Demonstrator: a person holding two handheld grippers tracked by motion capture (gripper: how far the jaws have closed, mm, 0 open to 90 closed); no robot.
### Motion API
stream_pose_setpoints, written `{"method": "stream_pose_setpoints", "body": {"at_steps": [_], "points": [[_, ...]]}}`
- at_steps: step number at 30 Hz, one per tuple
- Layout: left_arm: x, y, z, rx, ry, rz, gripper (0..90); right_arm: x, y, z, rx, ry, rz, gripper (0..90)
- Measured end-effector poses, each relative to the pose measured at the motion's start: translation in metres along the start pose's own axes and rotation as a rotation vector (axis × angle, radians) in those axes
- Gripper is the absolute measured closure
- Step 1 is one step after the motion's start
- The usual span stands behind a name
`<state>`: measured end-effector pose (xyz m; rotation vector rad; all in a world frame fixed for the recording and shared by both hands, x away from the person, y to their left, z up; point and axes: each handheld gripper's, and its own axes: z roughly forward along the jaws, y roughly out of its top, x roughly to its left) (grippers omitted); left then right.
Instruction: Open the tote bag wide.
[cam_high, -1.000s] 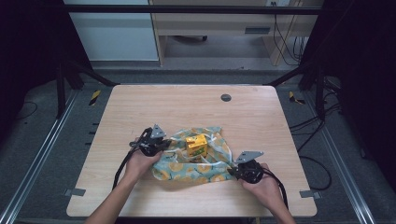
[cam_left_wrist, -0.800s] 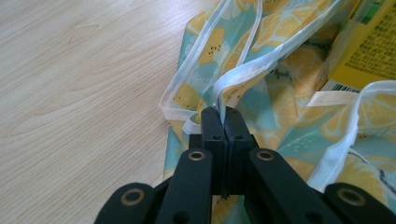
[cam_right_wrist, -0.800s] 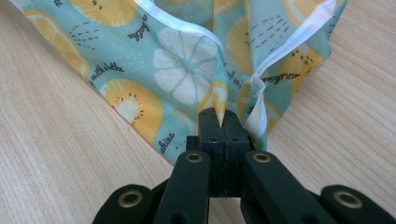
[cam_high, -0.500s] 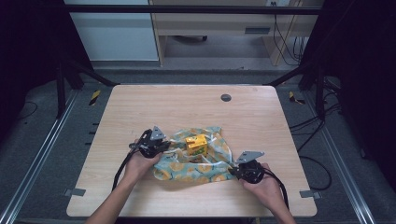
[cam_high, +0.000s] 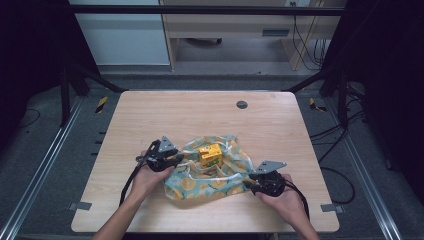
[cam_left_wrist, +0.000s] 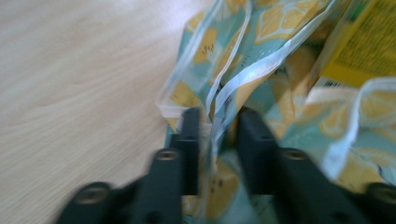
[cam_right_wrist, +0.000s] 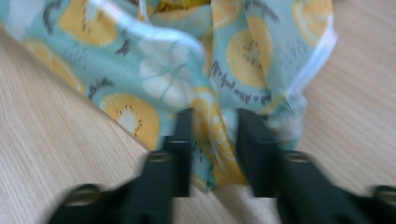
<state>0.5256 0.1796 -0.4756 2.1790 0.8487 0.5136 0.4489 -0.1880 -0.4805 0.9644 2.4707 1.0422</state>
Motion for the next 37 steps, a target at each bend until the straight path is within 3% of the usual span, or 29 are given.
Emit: {"method": "stream_pose_setpoints", "body": {"at_steps": [1,2,3,5,10,11,14,15,16,20,22,24,25,30,31,32,37], "points": [[-0.002,0.004,-0.009,-0.025,0.011,0.005,48.1,0.001,0.003,-0.003,-0.019,-0.005,0.000,45.7],[-0.002,0.004,-0.009,-0.025,0.011,0.005,42.6,0.001,0.003,-0.003,-0.019,-0.005,0.000,45.7],[-0.002,0.006,-0.014,-0.045,0.011,0.007,42.6,0.002,0.006,-0.007,-0.038,-0.011,0.003,39.2],[-0.004,0.013,-0.028,-0.098,0.001,0.001,30.7,0.005,0.016,-0.020,-0.105,-0.031,-0.012,26.1],[-0.004,0.020,-0.047,-0.163,0.001,-0.011,21.0,0.005,0.030,-0.039,-0.178,-0.060,-0.017,16.1],[-0.001,0.022,-0.056,-0.186,0.006,-0.028,17.4,0.001,0.034,-0.048,-0.221,-0.081,-0.003,13.3],[0.004,0.022,-0.065,-0.198,0.023,-0.041,15.9,-0.005,0.035,-0.053,-0.254,-0.115,0.020,11.5],[0.006,0.021,-0.068,-0.200,0.032,-0.050,14.9,-0.013,0.033,-0.053,-0.269,-0.150,0.047,9.4],[0.009,0.020,-0.071,-0.197,0.042,-0.056,14.9,-0.013,0.033,-0.053,-0.269,-0.150,0.047,9.4],[0.019,0.004,-0.082,-0.195,0.059,-0.097,11.9,-0.029,0.014,-0.046,-0.247,-0.246,0.162,8.0],[0.026,-0.013,-0.089,-0.179,0.071,-0.124,10.8,-0.036,0.003,-0.043,-0.241,-0.281,0.210,8.5],[0.028,-0.019,-0.090,-0.170,0.076,-0.125,9.8,-0.038,-0.003,-0.041,-0.231,-0.302,0.230,9.5],[0.030,-0.025,-0.092,-0.161,0.087,-0.129,9.4,-0.043,-0.013,-0.038,-0.200,-0.332,0.262,10.4],[0.036,-0.051,-0.095,-0.103,0.130,-0.116,6.1,-0.049,-0.030,-0.036,-0.158,-0.377,0.294,12.8],[0.038,-0.057,-0.095,-0.091,0.129,-0.132,5.9,-0.049,-0.033,-0.036,-0.158,-0.374,0.311,13.3],[0.040,-0.066,-0.094,-0.079,0.126,-0.178,5.9,-0.050,-0.038,-0.036,-0.143,-0.389,0.306,13.6],[0.041,-0.070,-0.098,-0.071,0.143,-0.193,5.9,-0.049,-0.041,-0.033,-0.110,-0.404,0.279,13.2]]}}
